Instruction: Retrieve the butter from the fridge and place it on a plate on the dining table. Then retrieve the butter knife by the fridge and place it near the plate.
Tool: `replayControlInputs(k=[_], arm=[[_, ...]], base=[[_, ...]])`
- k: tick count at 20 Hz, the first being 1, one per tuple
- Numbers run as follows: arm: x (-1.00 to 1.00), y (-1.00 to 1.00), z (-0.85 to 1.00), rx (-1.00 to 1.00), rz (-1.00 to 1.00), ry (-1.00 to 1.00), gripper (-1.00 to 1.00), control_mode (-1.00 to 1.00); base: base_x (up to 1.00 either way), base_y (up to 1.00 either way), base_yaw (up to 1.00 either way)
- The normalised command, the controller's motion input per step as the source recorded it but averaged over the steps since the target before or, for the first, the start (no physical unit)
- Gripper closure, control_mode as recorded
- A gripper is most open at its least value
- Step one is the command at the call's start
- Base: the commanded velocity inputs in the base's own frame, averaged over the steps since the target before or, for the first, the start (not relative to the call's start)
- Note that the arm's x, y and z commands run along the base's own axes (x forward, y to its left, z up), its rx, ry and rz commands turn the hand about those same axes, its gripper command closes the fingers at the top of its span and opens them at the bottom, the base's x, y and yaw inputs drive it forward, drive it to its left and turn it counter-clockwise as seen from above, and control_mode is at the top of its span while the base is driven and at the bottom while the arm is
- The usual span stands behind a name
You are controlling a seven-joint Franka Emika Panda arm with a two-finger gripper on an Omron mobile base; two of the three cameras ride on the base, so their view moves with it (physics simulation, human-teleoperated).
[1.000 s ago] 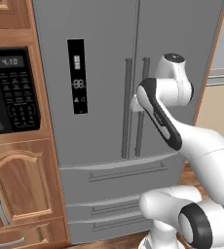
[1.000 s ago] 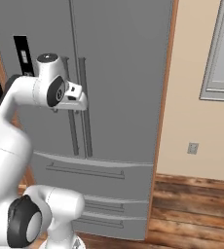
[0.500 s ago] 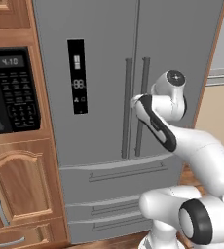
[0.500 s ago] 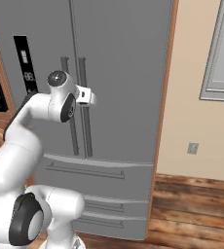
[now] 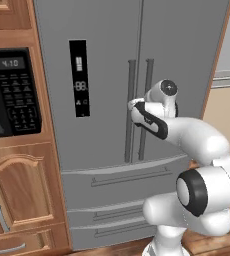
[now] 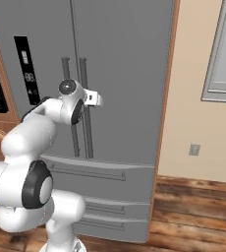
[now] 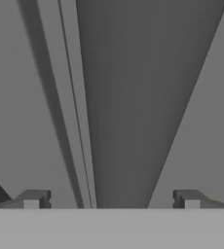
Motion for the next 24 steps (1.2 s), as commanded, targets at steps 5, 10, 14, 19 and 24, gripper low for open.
replayControlInputs(k=[5, 10, 14, 19, 24], arm=[[0.53, -0.08, -0.17, 0.0, 0.0, -0.08, -1.0, -1.0], [0.49, -0.01, -0.02, 0.0, 0.0, -0.06, -1.0, -1.0], [0.1, -0.14, 0.03, 0.0, 0.04, 0.04, 1.0, -1.0], [-0.66, -0.3, 0.16, -0.06, -0.03, 0.14, 1.0, -1.0], [-1.0, -0.89, 0.44, 0.0, 0.02, 0.0, 1.0, -1.0]], base=[[0.0, 0.0, 0.0], [0.0, 0.0, 0.0], [0.0, 0.0, 0.0], [0.0, 0.0, 0.0], [0.0, 0.0, 0.0]])
